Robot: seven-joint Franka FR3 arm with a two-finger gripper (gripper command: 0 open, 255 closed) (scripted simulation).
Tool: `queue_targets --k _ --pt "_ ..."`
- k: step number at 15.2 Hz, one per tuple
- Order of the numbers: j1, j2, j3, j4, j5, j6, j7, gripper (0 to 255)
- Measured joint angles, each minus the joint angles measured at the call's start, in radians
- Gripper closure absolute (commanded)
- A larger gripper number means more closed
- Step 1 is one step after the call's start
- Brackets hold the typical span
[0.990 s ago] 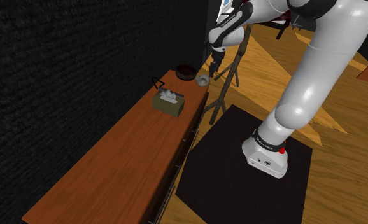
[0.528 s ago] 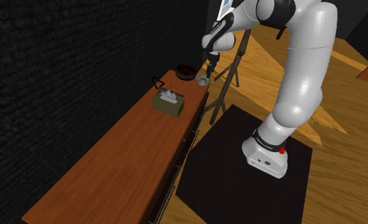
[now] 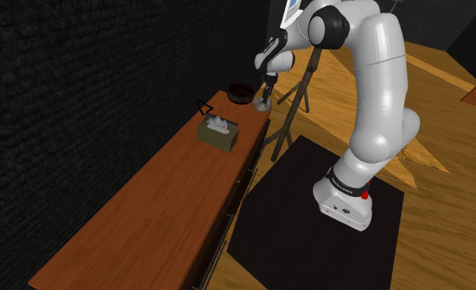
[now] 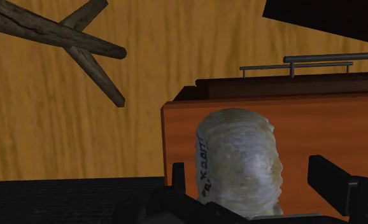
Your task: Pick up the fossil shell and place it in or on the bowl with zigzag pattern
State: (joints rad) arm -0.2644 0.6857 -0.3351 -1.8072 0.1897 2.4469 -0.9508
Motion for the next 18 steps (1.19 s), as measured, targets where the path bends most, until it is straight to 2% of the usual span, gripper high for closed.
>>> queue_targets --k 5,12,13,18 --pt "-0.015 0.051 0.015 0.011 0.015 0.041 -0.011 0" --pt "-0.017 0.059 0.018 0.014 0.017 0.046 -0.011 0" --pt "-0.017 0.059 0.018 0.014 0.017 0.046 -0.011 255" --pt "-0.017 0.059 0.018 0.015 0.017 0.045 -0.011 255"
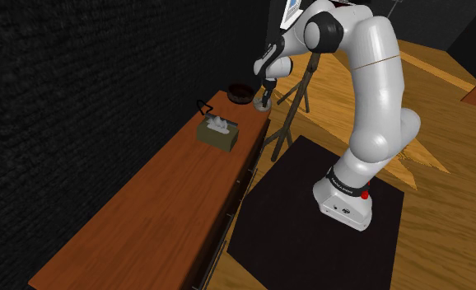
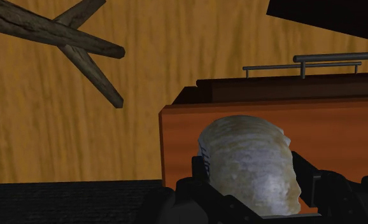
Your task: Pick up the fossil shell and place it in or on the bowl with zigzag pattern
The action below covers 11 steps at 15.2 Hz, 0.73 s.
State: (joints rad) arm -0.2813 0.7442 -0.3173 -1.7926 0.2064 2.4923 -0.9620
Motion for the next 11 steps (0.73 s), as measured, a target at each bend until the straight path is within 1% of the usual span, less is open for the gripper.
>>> queue_targets --k 6,11 --pt "0.002 -0.006 -0.002 -0.003 -0.001 -0.003 0.001 255" --pt "0.013 -0.052 -0.016 -0.013 -0.015 -0.039 0.006 255"
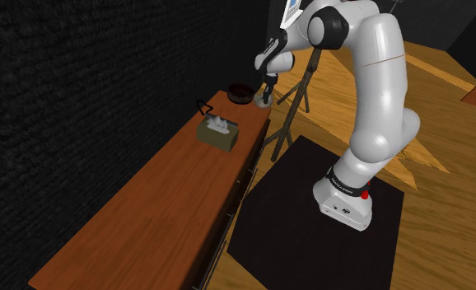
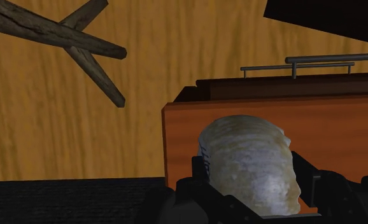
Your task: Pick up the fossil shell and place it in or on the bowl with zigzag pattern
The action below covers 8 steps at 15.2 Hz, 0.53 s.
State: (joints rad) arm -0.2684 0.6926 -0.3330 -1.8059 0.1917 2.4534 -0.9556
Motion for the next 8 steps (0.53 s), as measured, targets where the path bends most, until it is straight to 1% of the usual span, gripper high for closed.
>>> queue_targets --k 8 --pt "0.018 -0.081 -0.025 -0.013 -0.026 -0.067 0.009 255"
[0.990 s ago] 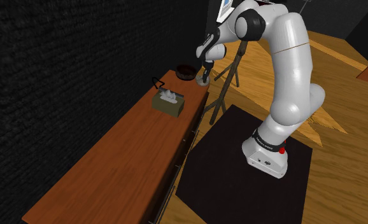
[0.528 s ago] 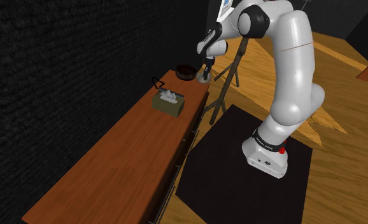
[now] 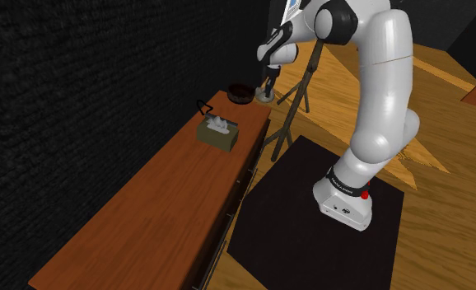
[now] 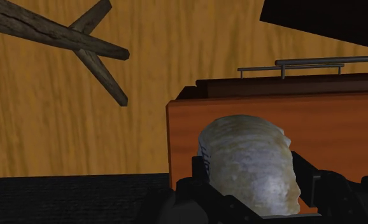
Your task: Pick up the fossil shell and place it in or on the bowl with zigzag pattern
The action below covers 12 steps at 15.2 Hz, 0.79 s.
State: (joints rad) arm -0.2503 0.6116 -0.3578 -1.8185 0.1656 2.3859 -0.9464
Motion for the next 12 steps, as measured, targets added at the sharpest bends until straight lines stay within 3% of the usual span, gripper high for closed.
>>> queue_targets --k 12 --pt "0.024 -0.108 -0.031 0.007 -0.041 -0.111 0.017 255"
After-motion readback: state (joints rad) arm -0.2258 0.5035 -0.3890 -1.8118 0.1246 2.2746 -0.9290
